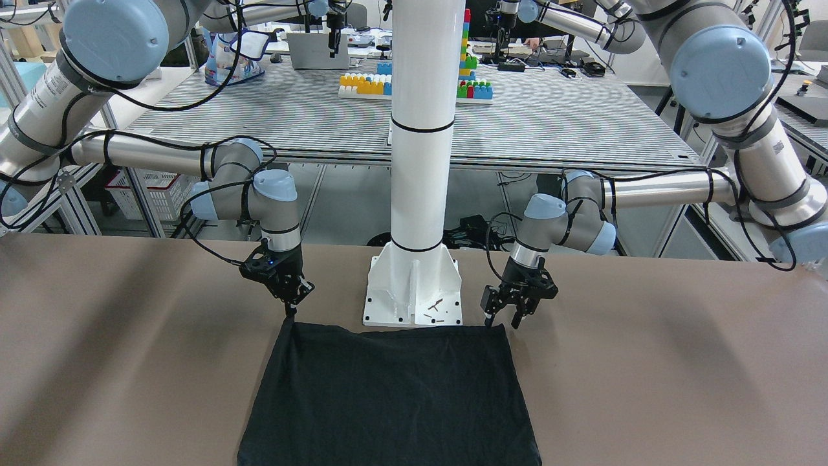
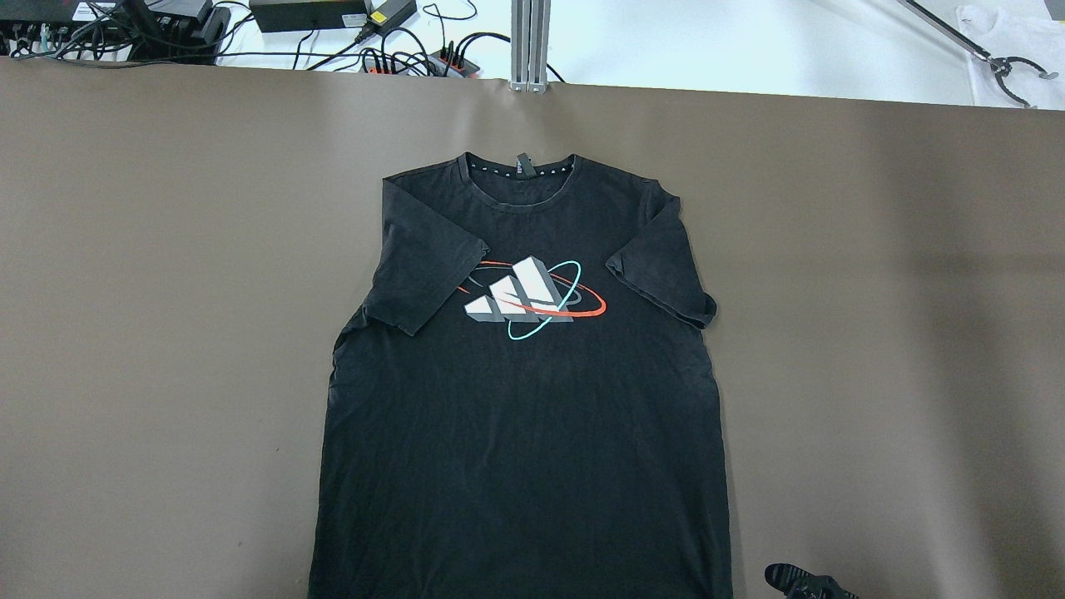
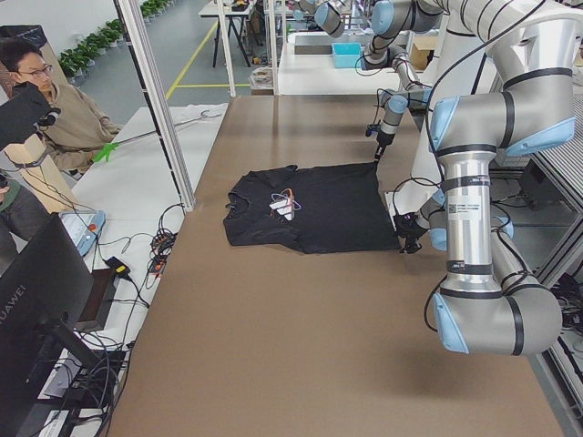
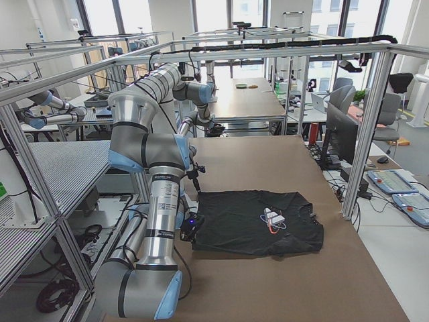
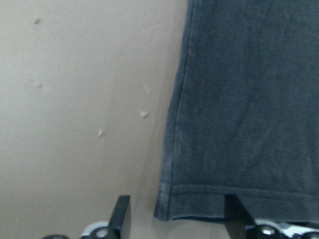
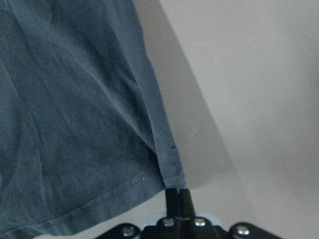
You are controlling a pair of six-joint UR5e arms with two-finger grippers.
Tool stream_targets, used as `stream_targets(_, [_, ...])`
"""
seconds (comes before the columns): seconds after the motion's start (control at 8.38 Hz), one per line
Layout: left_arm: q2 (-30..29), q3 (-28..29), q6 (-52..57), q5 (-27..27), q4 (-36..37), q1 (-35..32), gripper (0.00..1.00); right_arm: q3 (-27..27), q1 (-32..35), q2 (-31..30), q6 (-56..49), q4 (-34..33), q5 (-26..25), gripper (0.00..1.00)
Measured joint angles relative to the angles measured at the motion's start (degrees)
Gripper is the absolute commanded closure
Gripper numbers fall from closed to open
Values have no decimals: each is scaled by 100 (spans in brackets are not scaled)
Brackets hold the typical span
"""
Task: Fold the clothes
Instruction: 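Grasp the hem corners with the left and right grippers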
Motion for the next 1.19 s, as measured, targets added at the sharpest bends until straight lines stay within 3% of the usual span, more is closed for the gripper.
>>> stream_targets(0.12, [-4, 31, -31, 52, 1, 82, 88, 6, -2, 5, 0, -22, 0, 100])
stream_targets(0.24, [-5, 26, -47, 71, 3, 123, 100, 8, -5, 7, 0, -38, 0, 100])
stream_targets(0.95, [324, -410, -46, 32, -2, 100, 100, 18, -8, 13, 5, -116, 0, 100])
stream_targets(1.19, [612, -732, -1, -206, -10, -38, 100, 171, -18, 53, 128, -161, 10, 100])
